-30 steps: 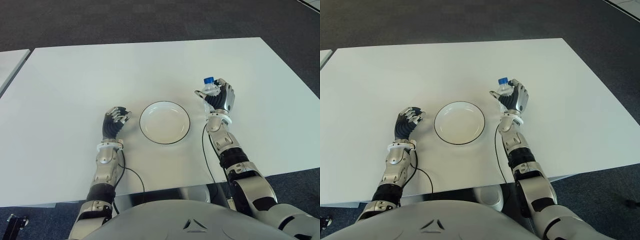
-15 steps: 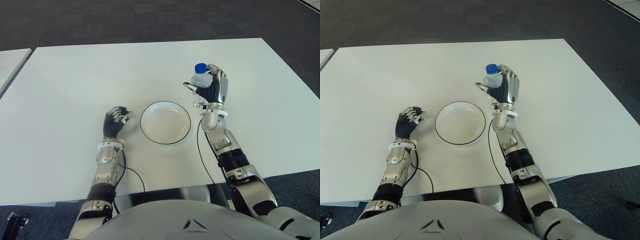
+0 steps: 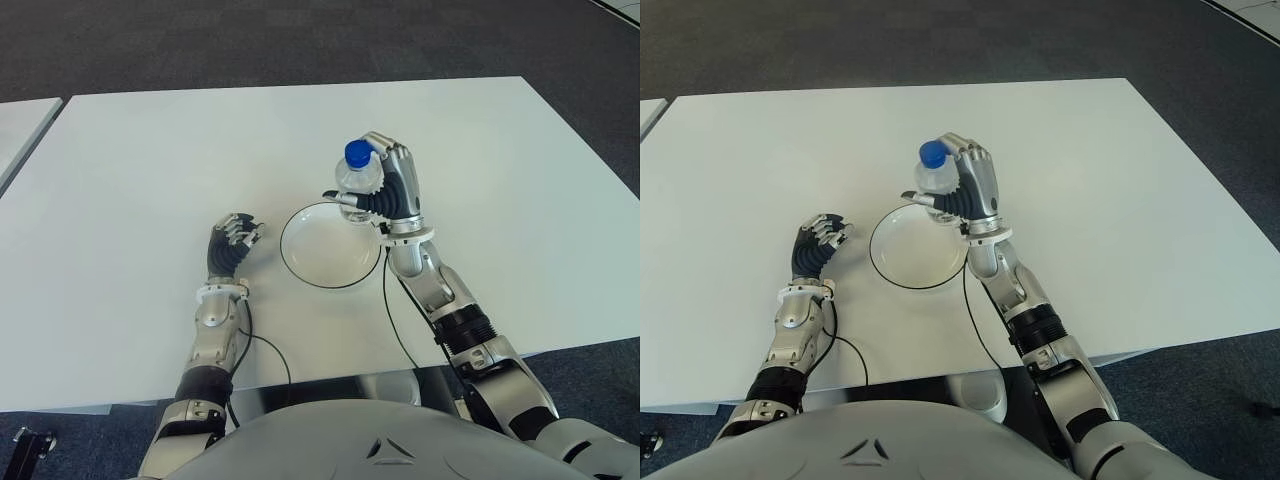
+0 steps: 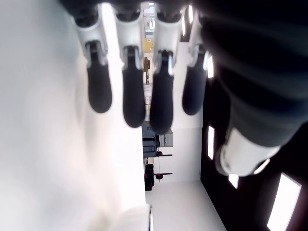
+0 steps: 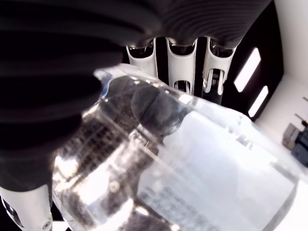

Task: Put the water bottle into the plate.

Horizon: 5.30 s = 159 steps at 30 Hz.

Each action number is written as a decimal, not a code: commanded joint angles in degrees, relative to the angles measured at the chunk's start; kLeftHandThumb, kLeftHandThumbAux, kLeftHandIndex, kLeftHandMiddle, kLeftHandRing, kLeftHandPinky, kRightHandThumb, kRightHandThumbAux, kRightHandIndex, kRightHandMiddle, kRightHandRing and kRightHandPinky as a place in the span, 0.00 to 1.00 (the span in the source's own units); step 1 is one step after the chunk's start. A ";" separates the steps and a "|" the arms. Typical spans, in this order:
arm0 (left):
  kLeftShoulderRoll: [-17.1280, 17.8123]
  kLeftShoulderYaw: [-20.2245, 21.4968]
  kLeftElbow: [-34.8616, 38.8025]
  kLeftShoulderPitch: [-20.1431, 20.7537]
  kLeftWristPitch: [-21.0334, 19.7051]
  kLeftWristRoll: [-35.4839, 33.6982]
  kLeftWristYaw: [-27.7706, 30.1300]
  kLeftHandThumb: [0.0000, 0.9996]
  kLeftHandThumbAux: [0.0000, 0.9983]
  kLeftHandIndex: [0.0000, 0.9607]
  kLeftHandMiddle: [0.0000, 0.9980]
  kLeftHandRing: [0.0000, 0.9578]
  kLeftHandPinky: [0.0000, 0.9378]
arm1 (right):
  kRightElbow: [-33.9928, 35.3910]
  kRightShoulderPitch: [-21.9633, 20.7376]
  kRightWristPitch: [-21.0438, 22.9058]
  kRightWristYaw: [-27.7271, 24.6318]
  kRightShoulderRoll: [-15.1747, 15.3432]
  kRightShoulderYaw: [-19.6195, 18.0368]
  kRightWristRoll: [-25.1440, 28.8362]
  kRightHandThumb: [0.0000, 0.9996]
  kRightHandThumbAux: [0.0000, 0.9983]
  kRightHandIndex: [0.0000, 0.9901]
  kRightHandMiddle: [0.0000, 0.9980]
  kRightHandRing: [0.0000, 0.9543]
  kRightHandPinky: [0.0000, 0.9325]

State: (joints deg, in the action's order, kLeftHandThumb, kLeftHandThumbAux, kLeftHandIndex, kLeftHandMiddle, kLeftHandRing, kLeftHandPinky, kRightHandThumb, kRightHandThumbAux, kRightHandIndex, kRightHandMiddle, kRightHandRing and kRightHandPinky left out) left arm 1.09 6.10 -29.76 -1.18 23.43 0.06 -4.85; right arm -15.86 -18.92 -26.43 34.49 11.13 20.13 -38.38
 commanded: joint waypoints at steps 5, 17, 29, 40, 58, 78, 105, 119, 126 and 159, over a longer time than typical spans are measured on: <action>-0.61 0.04 -4.12 -1.67 -2.51 0.55 -1.55 0.71 0.72 0.45 0.55 0.53 0.52 | -4.49 -2.81 -10.77 -2.71 2.28 3.79 -2.23 0.70 0.73 0.44 0.90 0.93 0.93; -0.70 0.02 -4.65 -1.40 -1.99 0.87 -2.03 0.71 0.72 0.45 0.54 0.53 0.52 | -2.89 -1.20 -12.14 -15.65 3.53 6.97 -1.16 0.71 0.73 0.44 0.87 0.91 0.91; -0.68 0.41 -5.23 -1.30 -1.99 0.17 -1.62 0.71 0.72 0.45 0.53 0.53 0.53 | -0.74 0.13 -4.85 -29.18 4.42 10.07 -4.61 0.71 0.72 0.44 0.86 0.89 0.91; -0.79 0.51 -5.47 -1.22 -2.12 0.85 -2.90 0.71 0.72 0.45 0.54 0.54 0.54 | -0.69 -1.29 -3.43 -30.82 6.30 12.77 -10.28 0.71 0.72 0.44 0.89 0.92 0.94; -0.79 0.50 -4.60 -1.52 -3.40 0.68 -2.72 0.71 0.72 0.45 0.54 0.54 0.54 | -0.31 -1.35 -1.91 -33.30 6.95 13.53 -10.58 0.70 0.72 0.44 0.85 0.88 0.89; -0.67 0.14 -3.00 -2.01 -5.58 1.46 -3.52 0.71 0.72 0.45 0.52 0.52 0.52 | 3.02 0.68 2.41 -39.52 6.16 12.80 -7.25 0.32 0.73 0.16 0.14 0.19 0.29; 0.62 -0.84 -3.19 -1.86 -6.12 1.59 -1.88 0.71 0.72 0.45 0.52 0.52 0.52 | 5.34 1.08 5.20 -37.61 6.96 13.63 -12.37 0.03 0.44 0.00 0.00 0.00 0.00; -0.30 0.21 -4.25 -1.55 -4.18 -0.13 -1.81 0.71 0.72 0.45 0.54 0.54 0.53 | 5.31 1.00 7.10 -35.98 6.82 14.10 -15.23 0.06 0.40 0.00 0.00 0.00 0.00; -0.44 0.39 -5.02 -1.18 -3.49 -0.41 -2.01 0.71 0.72 0.45 0.55 0.54 0.54 | 4.90 1.40 7.33 -34.02 6.53 13.86 -15.01 0.05 0.41 0.00 0.00 0.00 0.00; -0.09 -0.11 -4.78 -1.47 -3.30 0.83 -2.24 0.71 0.72 0.45 0.56 0.55 0.53 | 1.02 8.03 3.86 -6.26 2.17 -2.01 0.60 0.16 0.76 0.00 0.00 0.00 0.03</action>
State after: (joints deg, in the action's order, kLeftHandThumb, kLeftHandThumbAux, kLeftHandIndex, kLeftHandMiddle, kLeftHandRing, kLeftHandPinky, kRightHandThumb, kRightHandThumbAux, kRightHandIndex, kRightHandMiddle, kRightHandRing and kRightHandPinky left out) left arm 1.53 6.00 -31.67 0.08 23.65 1.15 -7.43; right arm -13.25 -12.25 -21.67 26.69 14.69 20.88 -41.71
